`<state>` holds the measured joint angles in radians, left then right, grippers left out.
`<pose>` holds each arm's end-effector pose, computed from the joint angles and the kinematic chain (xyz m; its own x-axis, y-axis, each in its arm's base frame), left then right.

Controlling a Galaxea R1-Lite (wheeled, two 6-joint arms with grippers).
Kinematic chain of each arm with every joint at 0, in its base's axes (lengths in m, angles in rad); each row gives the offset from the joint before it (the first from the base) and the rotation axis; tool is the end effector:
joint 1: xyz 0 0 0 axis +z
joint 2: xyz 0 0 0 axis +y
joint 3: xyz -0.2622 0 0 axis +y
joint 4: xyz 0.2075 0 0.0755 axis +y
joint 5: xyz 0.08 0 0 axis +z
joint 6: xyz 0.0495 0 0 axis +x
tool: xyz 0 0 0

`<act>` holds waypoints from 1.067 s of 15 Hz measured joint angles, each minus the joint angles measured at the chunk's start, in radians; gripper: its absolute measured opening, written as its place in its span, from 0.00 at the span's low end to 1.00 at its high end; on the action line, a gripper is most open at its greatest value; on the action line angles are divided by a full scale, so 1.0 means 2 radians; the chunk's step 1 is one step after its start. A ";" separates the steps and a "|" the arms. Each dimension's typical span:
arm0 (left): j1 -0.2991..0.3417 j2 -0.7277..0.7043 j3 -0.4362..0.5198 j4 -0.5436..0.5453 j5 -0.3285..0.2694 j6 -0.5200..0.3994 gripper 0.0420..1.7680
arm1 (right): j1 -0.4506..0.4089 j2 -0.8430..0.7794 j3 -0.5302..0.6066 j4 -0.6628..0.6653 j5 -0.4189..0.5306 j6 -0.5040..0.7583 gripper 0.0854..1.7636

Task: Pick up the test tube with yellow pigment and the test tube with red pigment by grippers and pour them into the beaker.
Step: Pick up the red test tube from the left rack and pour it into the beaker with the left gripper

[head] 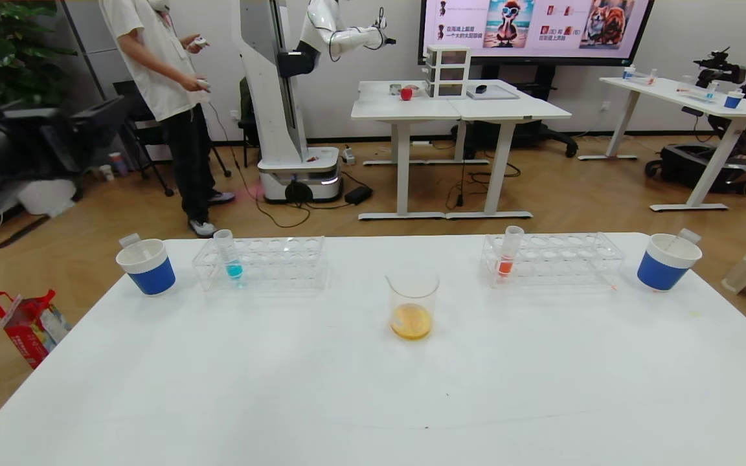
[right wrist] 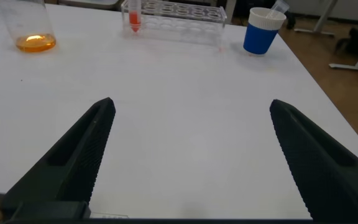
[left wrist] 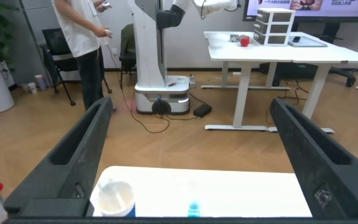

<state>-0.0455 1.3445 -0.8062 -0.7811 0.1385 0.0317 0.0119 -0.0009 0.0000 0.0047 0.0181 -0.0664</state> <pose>0.2833 -0.0061 0.2450 0.9667 0.0942 0.2381 -0.0964 0.9953 -0.0024 0.0747 0.0018 0.0750 0.9995 0.0300 -0.0038 -0.0302 0.9973 -0.0663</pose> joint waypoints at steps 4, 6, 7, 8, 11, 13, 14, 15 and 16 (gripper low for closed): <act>0.003 -0.149 0.099 0.048 -0.001 0.002 0.99 | 0.000 0.000 0.000 0.000 0.000 0.000 0.98; 0.004 -0.231 0.131 0.104 0.002 0.008 0.99 | 0.000 0.000 0.000 0.000 0.000 0.000 0.98; 0.005 -0.274 0.144 0.147 0.008 0.011 0.99 | 0.000 0.000 0.000 0.000 0.000 0.000 0.98; 0.006 -0.313 0.152 0.191 0.014 0.012 0.99 | 0.000 0.000 0.000 0.000 0.000 0.000 0.98; 0.007 -0.446 0.168 0.333 0.023 0.013 0.99 | 0.000 0.000 0.000 0.000 0.000 0.000 0.98; 0.010 -0.515 0.176 0.376 0.026 0.009 0.99 | 0.000 0.000 0.000 0.000 0.000 0.000 0.98; 0.013 -0.546 0.182 0.384 0.025 0.008 0.99 | 0.000 0.000 0.000 0.000 0.000 0.000 0.98; 0.015 -0.572 0.188 0.384 0.022 0.007 0.99 | 0.000 0.000 0.000 0.000 0.000 0.000 0.98; 0.016 -0.595 0.195 0.384 0.015 0.009 0.99 | 0.000 0.000 0.000 0.000 0.000 0.000 0.98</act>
<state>-0.0128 0.1538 -0.4155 -0.0123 0.1687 0.0494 0.0119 -0.0009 0.0000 0.0043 0.0177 -0.0668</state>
